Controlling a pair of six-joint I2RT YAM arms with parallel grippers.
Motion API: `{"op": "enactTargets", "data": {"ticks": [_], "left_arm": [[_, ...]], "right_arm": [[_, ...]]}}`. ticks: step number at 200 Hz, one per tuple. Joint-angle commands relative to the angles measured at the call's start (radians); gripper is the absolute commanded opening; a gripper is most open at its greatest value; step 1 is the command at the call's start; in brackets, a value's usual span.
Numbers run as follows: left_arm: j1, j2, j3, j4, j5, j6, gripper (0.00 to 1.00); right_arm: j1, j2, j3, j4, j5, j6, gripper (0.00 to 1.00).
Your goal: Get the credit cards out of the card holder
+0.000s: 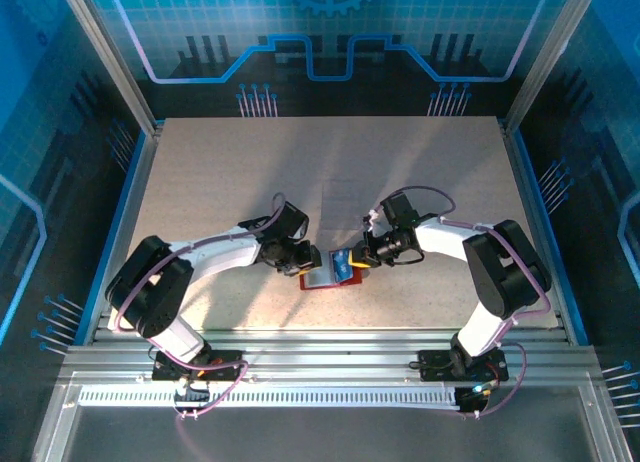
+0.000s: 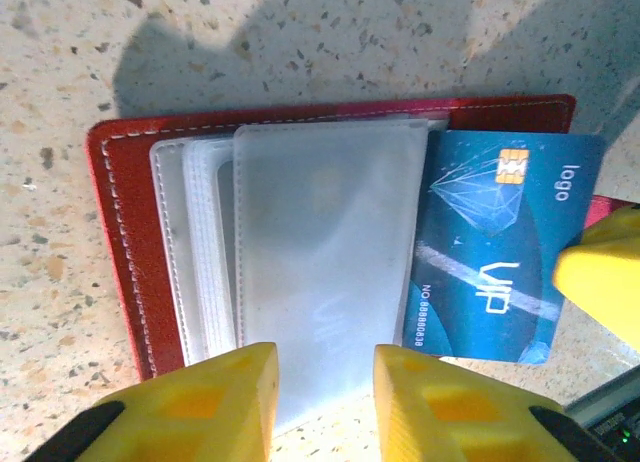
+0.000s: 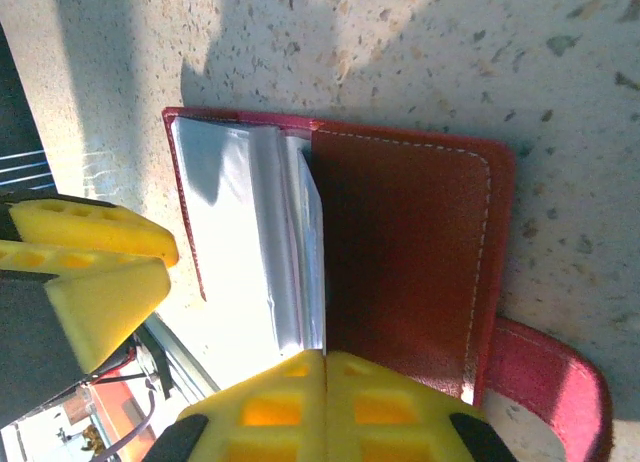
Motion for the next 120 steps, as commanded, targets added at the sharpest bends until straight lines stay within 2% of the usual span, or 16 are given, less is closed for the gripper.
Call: {"op": "enactTargets", "data": {"ticks": [1,43,120], "left_arm": [[0.018,-0.038,-0.022,-0.026,-0.028,-0.005,0.34],[0.04,-0.053,-0.036,-0.021,-0.019,0.003,0.35],[0.055,-0.056,-0.039,-0.012,-0.011,0.007,0.35]], "right_arm": [[0.025,0.003,0.018,-0.016,-0.012,0.008,0.07],[0.061,-0.008,0.03,-0.043,0.02,0.042,0.17],[0.104,-0.029,0.041,-0.079,0.07,0.066,0.16]]}}
